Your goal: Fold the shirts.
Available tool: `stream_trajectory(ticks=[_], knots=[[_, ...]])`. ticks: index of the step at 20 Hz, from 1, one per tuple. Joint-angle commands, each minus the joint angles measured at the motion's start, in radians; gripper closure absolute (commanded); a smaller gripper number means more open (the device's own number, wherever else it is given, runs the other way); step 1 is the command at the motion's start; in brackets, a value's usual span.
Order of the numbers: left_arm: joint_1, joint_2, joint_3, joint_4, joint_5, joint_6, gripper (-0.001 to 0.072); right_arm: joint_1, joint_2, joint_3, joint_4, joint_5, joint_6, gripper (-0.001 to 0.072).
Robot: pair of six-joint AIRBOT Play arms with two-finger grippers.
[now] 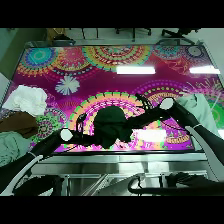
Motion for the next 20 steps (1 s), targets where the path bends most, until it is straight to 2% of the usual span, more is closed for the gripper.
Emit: stream_trajectory(ticks=[1, 2, 4, 6, 8, 11, 13, 16, 18, 20], knots=[[-0.021, -0.084, 0.073, -0.008, 0.1, 0.006, 0.0545, 0.003, -0.048, 0.0, 0.129, 0.0, -0.106, 0.0635], [-0.021, -0.098, 0.103, 0.0, 0.105, 0.007, 0.0698, 0.003, -0.047, 0.001, 0.141, -0.002, -0.118, 0.0691], [0.005, -0.088, 0.187, -0.001, 0.055, 0.05, 0.0696, -0.014, -0.031, 0.034, 0.169, 0.007, -0.139, 0.0693], [0.063, 0.011, 0.297, 0.0, -0.009, 0.114, 0.0697, -0.064, -0.005, 0.145, 0.254, 0.057, -0.177, 0.0693], [0.161, 0.145, 0.462, -0.001, -0.076, 0.119, 0.0697, -0.14, 0.021, 0.336, 0.371, 0.11, -0.216, 0.0693], [0.304, 0.272, 0.844, -0.001, -0.167, 0.163, 0.0698, -0.233, 0.026, 0.716, 0.509, 0.146, -0.28, 0.0693], [0.373, 0.286, 1.137, -0.001, -0.222, 0.175, 0.0697, -0.241, 0.026, 0.966, 0.475, 0.132, -0.343, 0.0693], [0.441, 0.229, 1.551, -0.002, -0.334, 0.169, 0.0697, -0.239, 0.036, 1.249, 0.315, 0.05, -0.349, 0.0693], [0.471, 0.185, 1.732, -0.011, -0.373, 0.15, 0.0697, -0.239, 0.084, 1.279, 0.206, -0.026, -0.373, 0.0693], [0.489, 0.182, 1.766, -0.008, -0.369, 0.151, 0.0697, -0.239, 0.122, 1.277, 0.121, -0.061, -0.419, 0.0693]])
